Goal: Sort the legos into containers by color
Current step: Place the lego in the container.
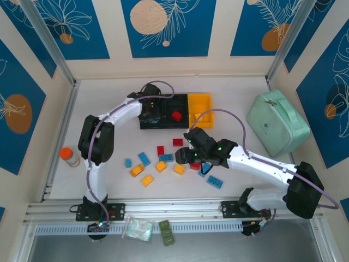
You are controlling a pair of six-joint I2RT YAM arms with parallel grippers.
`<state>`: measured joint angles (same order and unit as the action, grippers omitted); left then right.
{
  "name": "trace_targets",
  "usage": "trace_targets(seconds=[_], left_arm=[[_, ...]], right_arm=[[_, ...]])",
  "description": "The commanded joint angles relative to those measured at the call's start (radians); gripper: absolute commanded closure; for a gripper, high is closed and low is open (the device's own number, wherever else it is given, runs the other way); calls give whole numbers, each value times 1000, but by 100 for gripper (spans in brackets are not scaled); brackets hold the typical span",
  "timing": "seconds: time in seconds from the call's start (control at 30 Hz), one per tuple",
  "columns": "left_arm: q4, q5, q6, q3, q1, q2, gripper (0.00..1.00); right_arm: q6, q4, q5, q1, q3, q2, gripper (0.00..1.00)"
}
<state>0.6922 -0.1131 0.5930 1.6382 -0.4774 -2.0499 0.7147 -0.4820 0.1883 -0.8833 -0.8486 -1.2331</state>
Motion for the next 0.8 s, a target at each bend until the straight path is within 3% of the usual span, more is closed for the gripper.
trace_targets(seconds=[0.0,0.37,0.77], left_arm=[[31,-19,-18,19,-15,40,51],[-9,3,-56,-135,-67,214,46],[-111,185,-94,-400,-120,423,43]], right_arm=[[8,-1,5,7,6,4,44],[31,-60,45,32,-12,1,43],[116,-258,140,143,-26,31,37]])
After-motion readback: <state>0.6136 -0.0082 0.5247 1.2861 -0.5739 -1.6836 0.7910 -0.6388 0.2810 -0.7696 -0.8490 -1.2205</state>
